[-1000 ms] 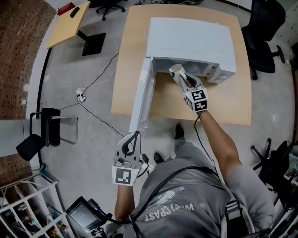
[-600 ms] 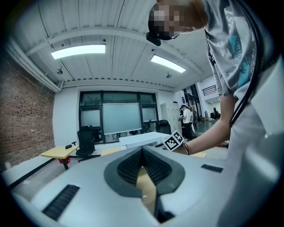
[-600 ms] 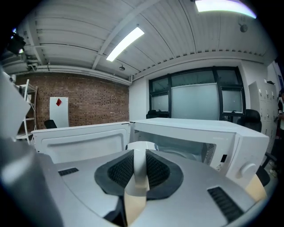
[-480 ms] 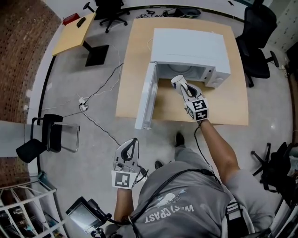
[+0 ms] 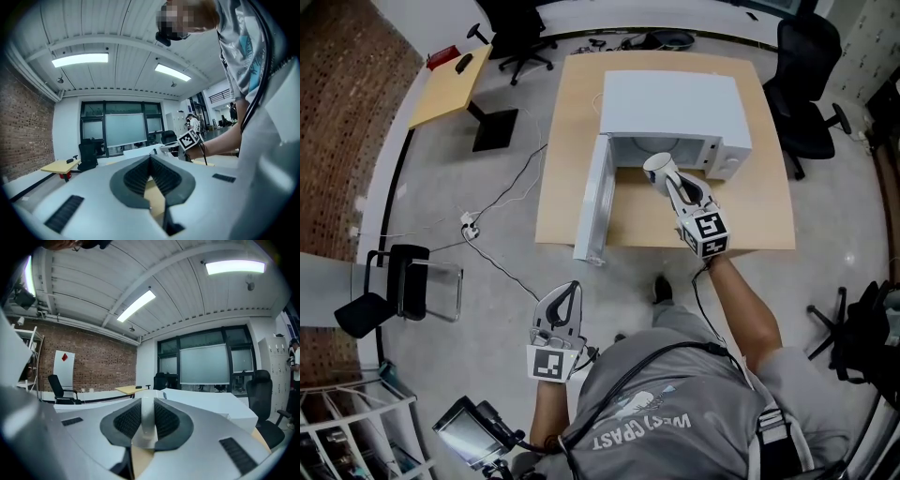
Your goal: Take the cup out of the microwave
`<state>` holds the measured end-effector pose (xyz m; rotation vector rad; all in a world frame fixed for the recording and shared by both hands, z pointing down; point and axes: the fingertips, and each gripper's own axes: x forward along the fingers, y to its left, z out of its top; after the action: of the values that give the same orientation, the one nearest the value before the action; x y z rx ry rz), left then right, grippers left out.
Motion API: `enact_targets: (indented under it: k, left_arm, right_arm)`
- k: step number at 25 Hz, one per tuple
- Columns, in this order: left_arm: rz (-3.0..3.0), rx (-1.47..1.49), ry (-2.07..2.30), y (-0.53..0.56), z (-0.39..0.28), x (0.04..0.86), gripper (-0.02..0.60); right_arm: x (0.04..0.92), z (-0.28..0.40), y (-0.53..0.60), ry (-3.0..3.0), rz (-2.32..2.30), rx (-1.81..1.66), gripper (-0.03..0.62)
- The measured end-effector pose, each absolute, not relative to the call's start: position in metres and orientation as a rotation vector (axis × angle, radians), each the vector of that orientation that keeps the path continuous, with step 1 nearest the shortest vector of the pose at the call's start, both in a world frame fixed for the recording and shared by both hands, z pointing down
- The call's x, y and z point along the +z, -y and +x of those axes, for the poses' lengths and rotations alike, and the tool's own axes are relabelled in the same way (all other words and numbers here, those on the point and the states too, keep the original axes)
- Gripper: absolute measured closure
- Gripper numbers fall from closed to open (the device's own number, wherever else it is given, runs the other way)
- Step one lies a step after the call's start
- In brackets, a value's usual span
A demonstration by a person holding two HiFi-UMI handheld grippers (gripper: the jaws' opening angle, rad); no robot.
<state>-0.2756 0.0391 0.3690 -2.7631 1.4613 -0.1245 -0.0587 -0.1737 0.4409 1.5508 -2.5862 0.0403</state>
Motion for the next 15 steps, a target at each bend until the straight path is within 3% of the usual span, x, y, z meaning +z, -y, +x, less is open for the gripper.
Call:
enact_targets:
  k: [15]
  left_arm:
    - [-2.762,-0.082,-1.339,-0.087,-0.282,0.353,0.555]
  right_arm:
    - [0.335,-0.059,0.079,2.699,1.643,-0.164,0.528]
